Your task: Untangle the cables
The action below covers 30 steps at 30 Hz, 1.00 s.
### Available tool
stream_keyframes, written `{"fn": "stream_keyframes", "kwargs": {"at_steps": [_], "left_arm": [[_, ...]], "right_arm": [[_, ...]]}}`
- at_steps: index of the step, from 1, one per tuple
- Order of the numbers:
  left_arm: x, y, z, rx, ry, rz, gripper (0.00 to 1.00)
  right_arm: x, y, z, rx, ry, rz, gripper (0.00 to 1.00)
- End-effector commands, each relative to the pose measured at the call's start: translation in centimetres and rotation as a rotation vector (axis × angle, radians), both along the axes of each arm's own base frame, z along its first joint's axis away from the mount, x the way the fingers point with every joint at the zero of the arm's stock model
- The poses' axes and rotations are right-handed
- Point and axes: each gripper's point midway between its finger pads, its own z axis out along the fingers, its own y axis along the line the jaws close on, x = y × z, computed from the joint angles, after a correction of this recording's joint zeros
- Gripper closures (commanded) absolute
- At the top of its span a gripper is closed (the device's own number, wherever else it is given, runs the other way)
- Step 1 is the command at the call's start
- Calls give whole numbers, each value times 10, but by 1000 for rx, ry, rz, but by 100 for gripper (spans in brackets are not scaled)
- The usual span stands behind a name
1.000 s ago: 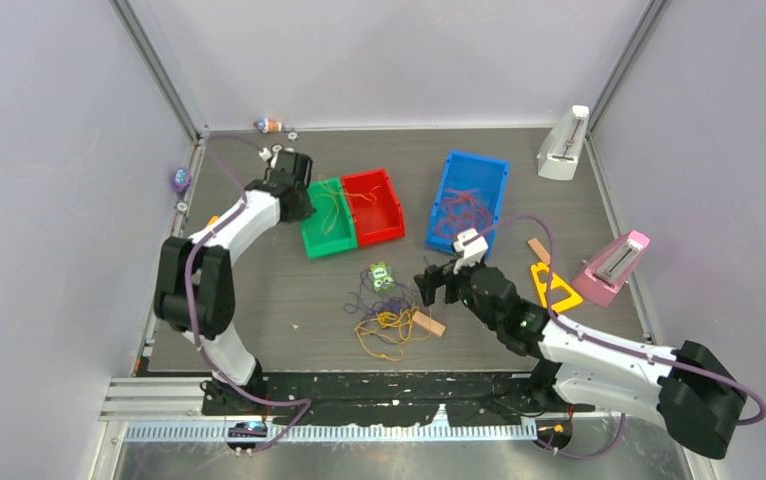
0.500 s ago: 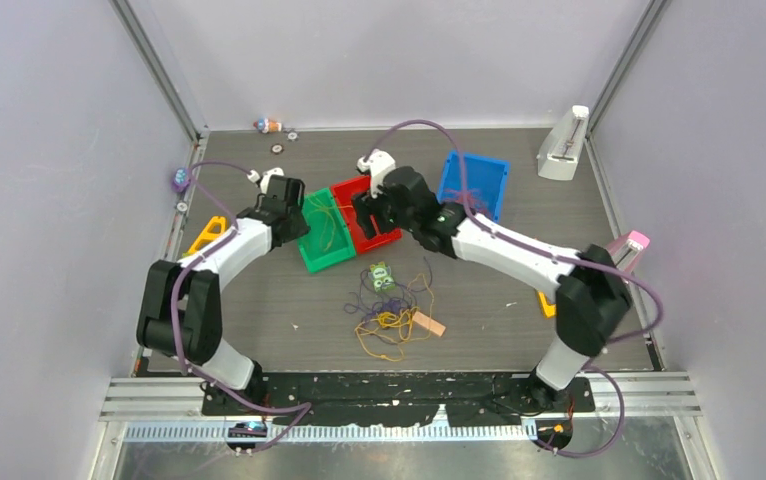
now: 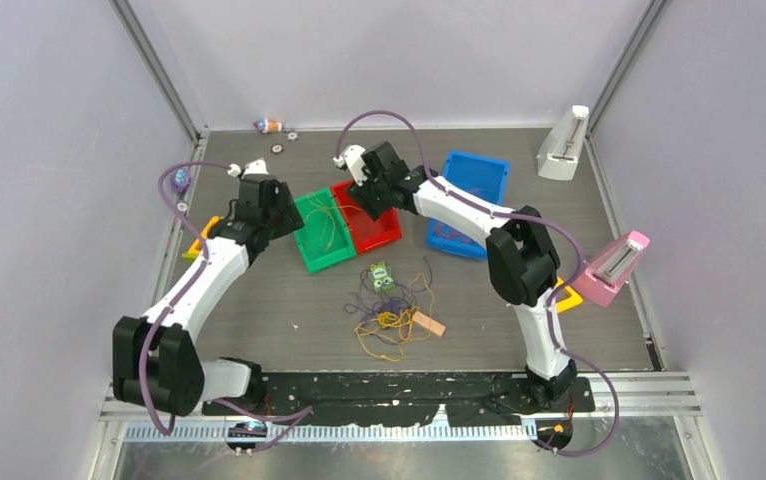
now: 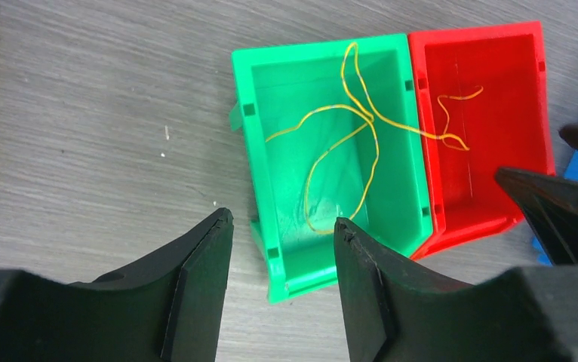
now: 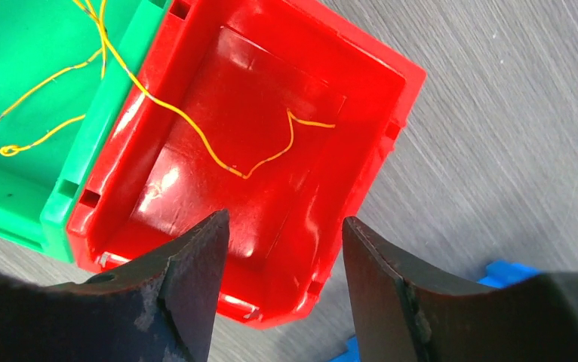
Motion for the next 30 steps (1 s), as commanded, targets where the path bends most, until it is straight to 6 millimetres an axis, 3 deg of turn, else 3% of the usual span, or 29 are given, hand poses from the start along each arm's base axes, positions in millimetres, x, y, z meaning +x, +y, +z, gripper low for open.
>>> {"fn": "stream_keyframes", "kwargs": {"at_steps": [1,7,12,13,15,16,18,26,30], "left_arm": [[-18,-2,6,-72,-22,-46,47],[-43,-3,-6,-141,-41,-63,47],[-55,-8,-11,-173,-54,-87,47],[-57,-7,-12,-172,-52,-88,48],[-59,-7,-16,-179,-51,-86,49],[-60,-8,-18,-185,-54,-87,50],[-61,-9,-21,-194,-57,-85,52],[-64,-5,-24,-190,-77,-71,57],[-64,-1,-19,-182,-101,-60,57]], "right_arm": [[7,16,8,-34,-29,132,37],[7,36,-12,-19,30,202,38],[13,52,-10,29,37,216,44],[13,55,-14,32,45,221,48],[14,59,-11,39,37,225,68],[14,61,-10,42,31,227,85],[10,62,-7,52,21,230,93],[-10,50,53,72,-96,200,95],[-24,56,79,63,-104,203,95]]}}
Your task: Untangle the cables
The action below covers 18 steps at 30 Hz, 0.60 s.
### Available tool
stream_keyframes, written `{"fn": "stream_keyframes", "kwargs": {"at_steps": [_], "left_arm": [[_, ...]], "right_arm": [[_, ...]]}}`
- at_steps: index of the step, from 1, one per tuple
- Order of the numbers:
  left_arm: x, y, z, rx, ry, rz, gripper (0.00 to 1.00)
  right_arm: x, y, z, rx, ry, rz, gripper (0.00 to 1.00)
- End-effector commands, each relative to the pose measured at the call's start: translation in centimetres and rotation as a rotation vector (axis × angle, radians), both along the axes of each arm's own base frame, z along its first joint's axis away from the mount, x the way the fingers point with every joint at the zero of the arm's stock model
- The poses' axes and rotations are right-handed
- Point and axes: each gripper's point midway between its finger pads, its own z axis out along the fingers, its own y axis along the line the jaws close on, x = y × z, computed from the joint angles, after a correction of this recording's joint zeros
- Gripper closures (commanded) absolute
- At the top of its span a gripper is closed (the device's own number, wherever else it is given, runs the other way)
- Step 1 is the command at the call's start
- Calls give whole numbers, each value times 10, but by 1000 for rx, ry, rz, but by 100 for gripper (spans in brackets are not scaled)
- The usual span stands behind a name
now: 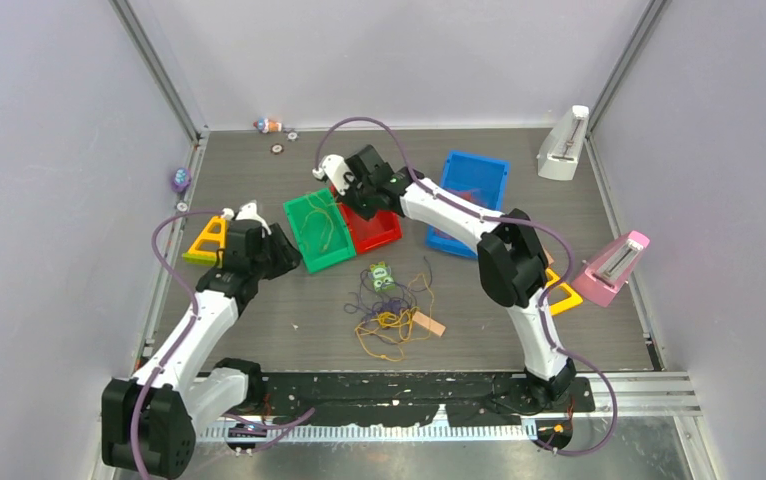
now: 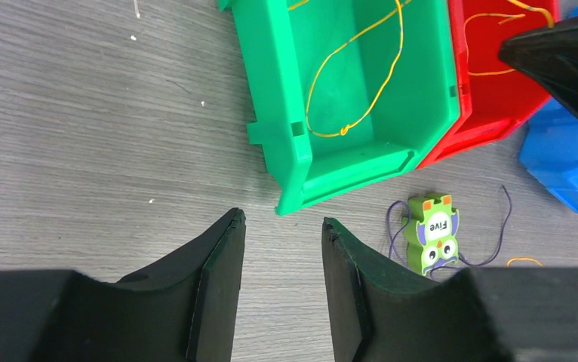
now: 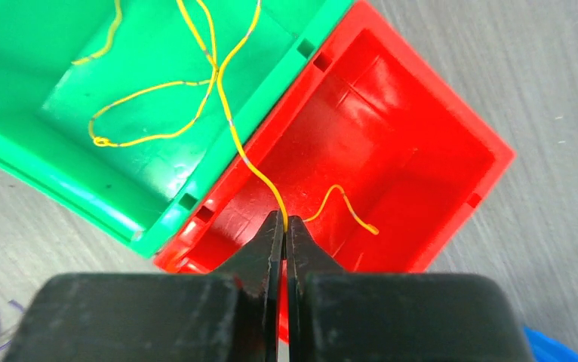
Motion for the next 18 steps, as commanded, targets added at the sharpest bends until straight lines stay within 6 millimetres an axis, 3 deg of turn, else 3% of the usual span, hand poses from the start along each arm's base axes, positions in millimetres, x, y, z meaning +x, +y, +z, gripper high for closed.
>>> {"fn": "stream_keyframes", "kwargs": {"at_steps": [1,3,4,5,6,7,8,14,18], "left_arm": [[12,3,23,-12,-109,20,57],[11,4,24,-12,-114,23,57],[11,4,25,-12,-117,24,57],[10,4,25,-14,-117,25,57],[9,4,25,-15,-118,25,57],[9,6,25,-7,-122,35,57],[10,10,24,1,-124,50,57],[9,16,12,22,-96,73,57],[8,18,3,21,-76,81,58]], "right_arm": [[-10,15,91,86,-122,-5,95],[-14,23,106,83,-135,-3,95],[-16,21,97,47,-112,-10,95],[-19,29,109,63,-124,-1,95],[-23,31,96,34,-90,0,95],[-24,38,105,51,-97,7,95],[-29,43,96,38,-72,13,95],[-43,74,93,141,-11,51,95],[-44,81,71,145,34,45,95]]}}
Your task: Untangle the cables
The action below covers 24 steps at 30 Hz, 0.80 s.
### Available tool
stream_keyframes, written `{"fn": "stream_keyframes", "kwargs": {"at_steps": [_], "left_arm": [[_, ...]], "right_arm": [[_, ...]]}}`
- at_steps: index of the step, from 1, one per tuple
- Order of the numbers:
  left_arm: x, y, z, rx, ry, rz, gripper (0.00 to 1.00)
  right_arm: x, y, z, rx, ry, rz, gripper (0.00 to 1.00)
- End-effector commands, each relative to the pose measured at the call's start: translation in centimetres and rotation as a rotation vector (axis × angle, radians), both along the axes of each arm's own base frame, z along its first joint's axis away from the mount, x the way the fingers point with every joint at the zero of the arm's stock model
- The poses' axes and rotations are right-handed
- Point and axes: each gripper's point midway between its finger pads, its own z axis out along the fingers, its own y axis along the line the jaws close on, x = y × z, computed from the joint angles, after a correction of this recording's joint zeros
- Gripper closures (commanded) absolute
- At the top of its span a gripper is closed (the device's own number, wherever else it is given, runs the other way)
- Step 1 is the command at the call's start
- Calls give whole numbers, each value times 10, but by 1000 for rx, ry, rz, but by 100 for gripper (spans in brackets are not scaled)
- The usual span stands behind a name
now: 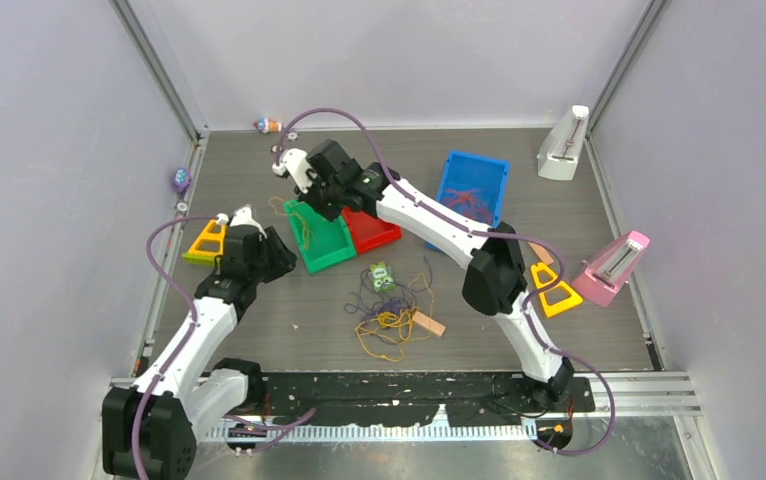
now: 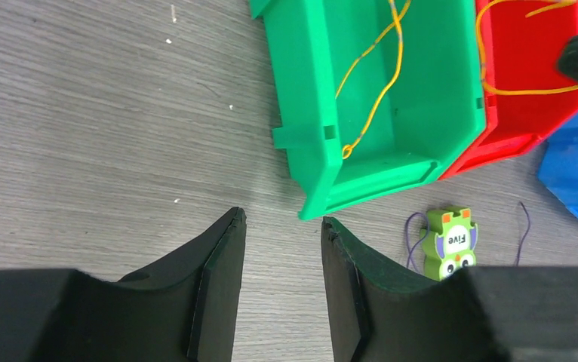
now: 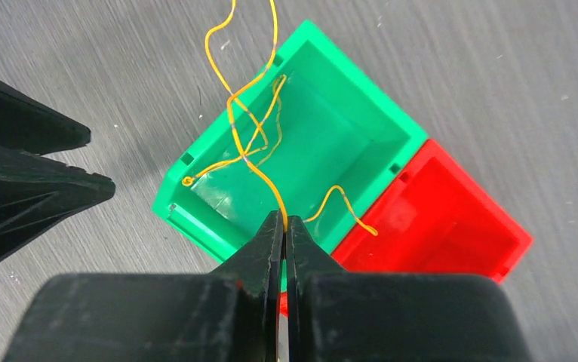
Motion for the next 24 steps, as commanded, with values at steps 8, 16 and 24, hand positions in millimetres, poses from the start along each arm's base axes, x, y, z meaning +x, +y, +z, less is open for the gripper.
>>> {"fn": "stream_keyframes", "kwargs": {"at_steps": [8,16,24], "left_arm": [[10,11,-3,-2,-30,54,59],[15,17,0,1,-40,95,55],[25,16,18,-18,-76,101,50]], "right_arm": [[13,1,-82,54,236,-121,94],[27,-1,-98,159,374,-228,85],[25,-2,-52,221,336,-218,48]]}}
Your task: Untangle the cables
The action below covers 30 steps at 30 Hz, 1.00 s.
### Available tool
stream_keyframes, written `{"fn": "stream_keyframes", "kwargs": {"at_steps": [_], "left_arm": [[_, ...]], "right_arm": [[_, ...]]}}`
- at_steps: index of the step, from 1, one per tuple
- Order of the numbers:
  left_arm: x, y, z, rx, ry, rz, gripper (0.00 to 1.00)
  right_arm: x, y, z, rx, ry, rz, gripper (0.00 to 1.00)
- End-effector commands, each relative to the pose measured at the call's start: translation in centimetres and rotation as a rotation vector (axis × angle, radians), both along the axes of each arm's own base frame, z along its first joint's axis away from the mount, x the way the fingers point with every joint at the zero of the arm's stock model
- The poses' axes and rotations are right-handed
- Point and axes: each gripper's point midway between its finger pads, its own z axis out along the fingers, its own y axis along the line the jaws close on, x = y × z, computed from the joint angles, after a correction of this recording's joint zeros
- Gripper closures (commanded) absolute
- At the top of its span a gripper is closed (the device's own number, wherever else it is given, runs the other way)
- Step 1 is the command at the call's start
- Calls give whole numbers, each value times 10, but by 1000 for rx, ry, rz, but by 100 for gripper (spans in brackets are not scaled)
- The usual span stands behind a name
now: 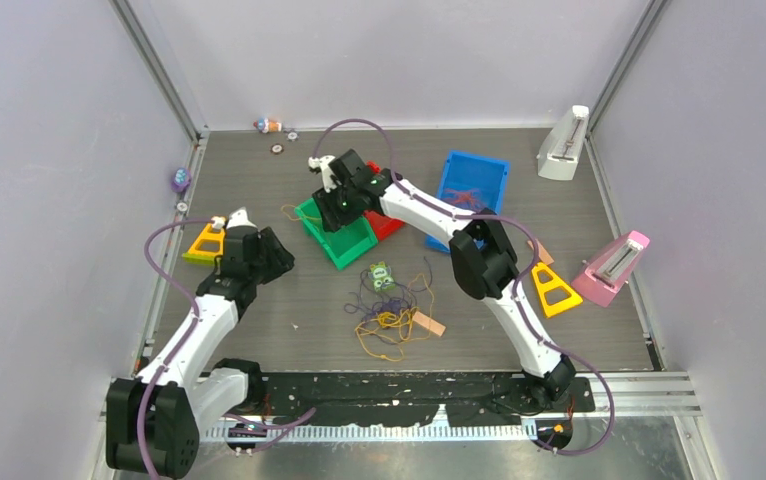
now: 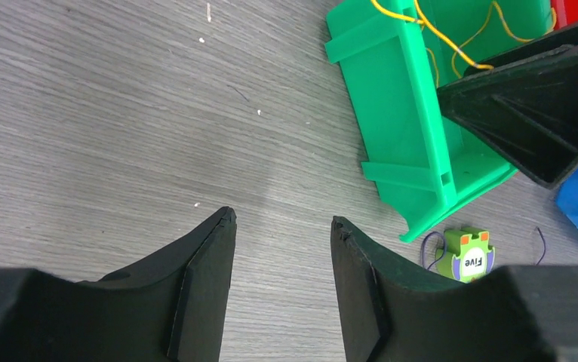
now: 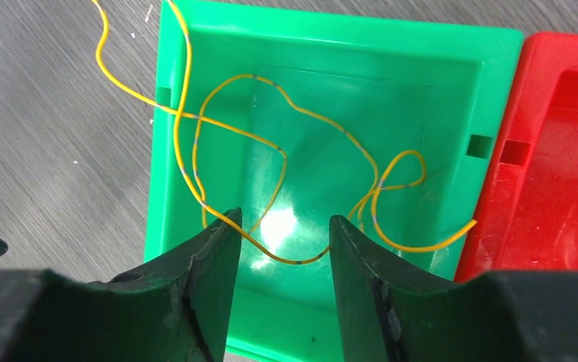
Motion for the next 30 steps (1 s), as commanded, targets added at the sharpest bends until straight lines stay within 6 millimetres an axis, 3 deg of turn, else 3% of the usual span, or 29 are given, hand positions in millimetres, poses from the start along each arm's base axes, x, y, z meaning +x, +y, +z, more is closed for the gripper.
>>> {"fn": "stream_keyframes", "kwargs": {"at_steps": [1,6,9,13,19,25,30], "left_arm": [[23,3,36,-16,-118,31,49],[30,7,44,-22,-145,59,47],[44,12,55,-50,-173,81,42],[67,15,66,-97,-153,99,33],[96,4,69,-214,-139,74,31],[118,-1,52,-248,-98,82,39],[135,-5,33,-290,-80,90,53]], "right_arm": [[-1,8,75,113,-93,-5,47],[-9,-8,93,111,-110,-34,42],[-20,-17,100,122,-108,-34,26],[-29,-20,106,145,-101,-23,16],[-33,-26,111,178,-106,-63,16],[-41,-38,127,248,-144,-99,20],[-51,-51,138,281,-170,-106,25]]}}
